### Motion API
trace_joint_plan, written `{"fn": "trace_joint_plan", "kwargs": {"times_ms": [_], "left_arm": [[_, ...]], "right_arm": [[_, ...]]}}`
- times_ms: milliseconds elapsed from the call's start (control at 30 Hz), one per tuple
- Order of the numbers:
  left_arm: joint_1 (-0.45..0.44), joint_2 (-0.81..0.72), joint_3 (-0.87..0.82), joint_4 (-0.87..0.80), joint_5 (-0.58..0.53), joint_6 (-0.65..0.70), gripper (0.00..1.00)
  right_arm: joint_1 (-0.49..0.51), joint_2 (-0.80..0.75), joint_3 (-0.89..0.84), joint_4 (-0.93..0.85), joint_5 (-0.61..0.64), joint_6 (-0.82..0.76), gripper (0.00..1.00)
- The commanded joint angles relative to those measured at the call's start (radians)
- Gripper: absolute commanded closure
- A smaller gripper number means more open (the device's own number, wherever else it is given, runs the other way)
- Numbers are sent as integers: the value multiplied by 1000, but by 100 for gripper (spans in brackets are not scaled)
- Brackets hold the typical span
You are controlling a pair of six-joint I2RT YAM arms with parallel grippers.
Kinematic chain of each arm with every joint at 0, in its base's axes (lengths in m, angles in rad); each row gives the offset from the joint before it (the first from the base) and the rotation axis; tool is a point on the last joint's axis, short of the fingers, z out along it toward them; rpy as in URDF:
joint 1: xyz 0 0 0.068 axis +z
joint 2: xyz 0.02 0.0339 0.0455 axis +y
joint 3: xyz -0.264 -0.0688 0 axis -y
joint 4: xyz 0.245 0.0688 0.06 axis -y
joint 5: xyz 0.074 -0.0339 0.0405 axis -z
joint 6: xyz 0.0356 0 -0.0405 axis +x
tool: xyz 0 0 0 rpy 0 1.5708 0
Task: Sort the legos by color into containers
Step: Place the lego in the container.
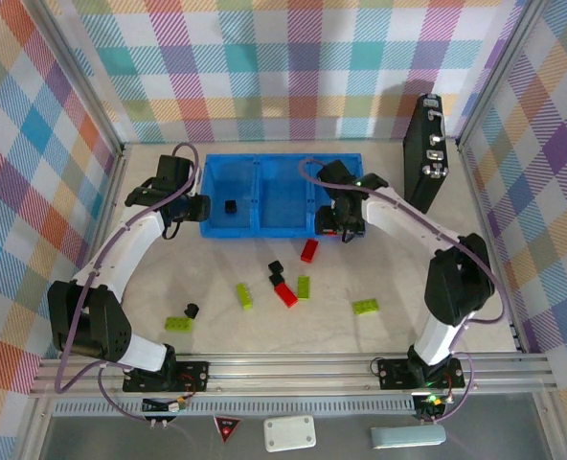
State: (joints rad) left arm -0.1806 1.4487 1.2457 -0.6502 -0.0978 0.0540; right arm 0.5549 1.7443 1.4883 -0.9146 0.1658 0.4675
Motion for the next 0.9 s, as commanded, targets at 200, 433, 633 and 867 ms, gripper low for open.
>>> {"fn": "trace_joint_plan", "kwargs": {"times_ms": [200, 433, 633, 867], "left_arm": [[10, -34, -20, 15, -28, 29, 50], [10, -30, -19, 15, -33, 33, 50], [10, -27, -19, 15, -29, 35, 50], [10, -17, -18, 18, -29, 35, 50]], "right_arm": [[-93, 153, 170, -20, -45, -100, 39], [-143, 277, 272, -18, -70, -137, 39], [-167, 417, 398, -43, -65, -169, 39], [-175, 561, 544, -77, -52, -197, 39]]}}
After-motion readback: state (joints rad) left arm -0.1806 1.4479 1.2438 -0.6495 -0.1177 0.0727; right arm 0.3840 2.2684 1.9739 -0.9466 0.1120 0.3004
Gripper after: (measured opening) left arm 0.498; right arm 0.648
